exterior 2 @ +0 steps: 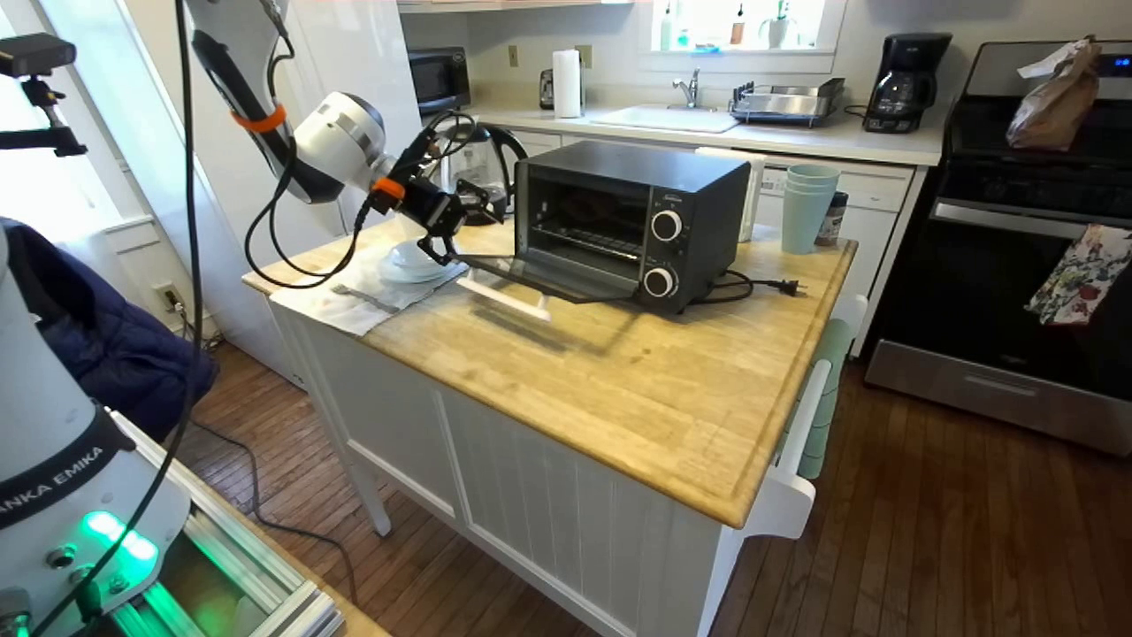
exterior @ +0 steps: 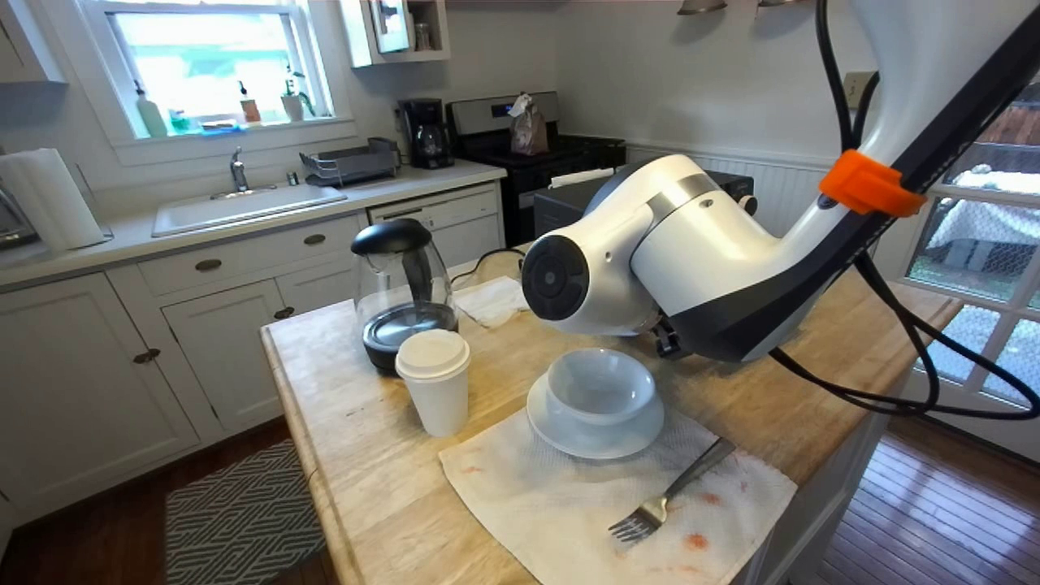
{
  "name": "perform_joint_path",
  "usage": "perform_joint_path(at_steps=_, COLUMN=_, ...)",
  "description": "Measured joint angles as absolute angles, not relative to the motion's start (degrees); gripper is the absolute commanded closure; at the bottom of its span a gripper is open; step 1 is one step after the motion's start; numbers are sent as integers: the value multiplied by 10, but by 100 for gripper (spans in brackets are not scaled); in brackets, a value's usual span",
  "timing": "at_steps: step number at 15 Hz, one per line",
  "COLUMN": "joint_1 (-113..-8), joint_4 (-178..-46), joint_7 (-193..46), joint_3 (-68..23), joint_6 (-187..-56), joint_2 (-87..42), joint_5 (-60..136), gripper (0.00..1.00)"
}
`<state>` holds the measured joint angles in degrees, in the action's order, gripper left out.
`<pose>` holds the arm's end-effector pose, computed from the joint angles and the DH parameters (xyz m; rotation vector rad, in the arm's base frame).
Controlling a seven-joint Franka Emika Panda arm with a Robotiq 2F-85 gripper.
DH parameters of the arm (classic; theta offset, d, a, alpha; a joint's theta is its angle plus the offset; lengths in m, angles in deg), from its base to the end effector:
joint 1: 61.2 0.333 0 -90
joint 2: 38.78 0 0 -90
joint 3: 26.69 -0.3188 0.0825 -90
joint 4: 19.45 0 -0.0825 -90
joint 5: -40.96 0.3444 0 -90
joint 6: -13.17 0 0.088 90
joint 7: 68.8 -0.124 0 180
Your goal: Pick up the white bowl from the oven tray and put it on the white bowl on the white plate, close the oven door fully
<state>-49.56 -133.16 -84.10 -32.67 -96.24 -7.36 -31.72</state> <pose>0.5499 0.0851 0.2068 1.8750 0.9066 -0.2483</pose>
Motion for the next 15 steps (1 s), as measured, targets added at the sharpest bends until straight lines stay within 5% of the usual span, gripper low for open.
perform_joint_path(at_steps=15, joint_1=-503, joint_4=-1332, joint_7=-854, joint_3=-326, joint_6=-963, joint_2=-118, joint_5=-351, gripper=0)
